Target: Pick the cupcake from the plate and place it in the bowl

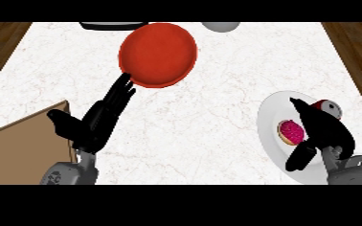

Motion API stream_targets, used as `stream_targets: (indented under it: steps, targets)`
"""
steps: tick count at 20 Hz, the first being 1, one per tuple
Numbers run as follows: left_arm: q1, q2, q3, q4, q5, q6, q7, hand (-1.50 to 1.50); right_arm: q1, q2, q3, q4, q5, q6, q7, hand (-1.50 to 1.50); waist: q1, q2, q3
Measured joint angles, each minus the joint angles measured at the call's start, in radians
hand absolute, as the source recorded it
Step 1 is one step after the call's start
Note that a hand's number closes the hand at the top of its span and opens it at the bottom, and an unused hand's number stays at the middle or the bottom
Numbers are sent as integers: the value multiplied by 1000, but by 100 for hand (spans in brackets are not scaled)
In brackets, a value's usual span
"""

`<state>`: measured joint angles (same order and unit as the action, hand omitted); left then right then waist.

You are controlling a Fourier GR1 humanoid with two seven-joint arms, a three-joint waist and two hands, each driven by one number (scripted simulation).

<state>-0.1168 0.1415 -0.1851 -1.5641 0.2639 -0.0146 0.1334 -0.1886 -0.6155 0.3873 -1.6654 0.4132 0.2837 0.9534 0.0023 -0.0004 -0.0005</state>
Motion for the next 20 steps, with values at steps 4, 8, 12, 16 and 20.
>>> stream_targets:
  steps: [4, 8, 12, 16, 20]
  targets:
    - [-1, -11, 15, 20, -16, -16, -7, 0, 17, 47, -20, 27, 69, 9, -24, -150, -1, -1, -1]
    - [19, -12, 28, -19, -20, -32, 10, 0, 15, 99, -44, 63, 135, 20, -41, -150, -1, -2, -2]
    - [11, -25, 37, -27, -31, -36, 34, 0, 28, 136, -70, 90, 196, 24, -72, -150, -1, -3, -4]
    - [29, -47, 30, -44, -58, -28, 37, 0, 15, 179, -100, 140, 247, 22, -102, -150, 0, -3, -4]
    - [14, -61, 46, -12, -60, -47, 29, 0, 2, 222, -134, 200, 286, 19, -144, -150, -1, -1, -1]
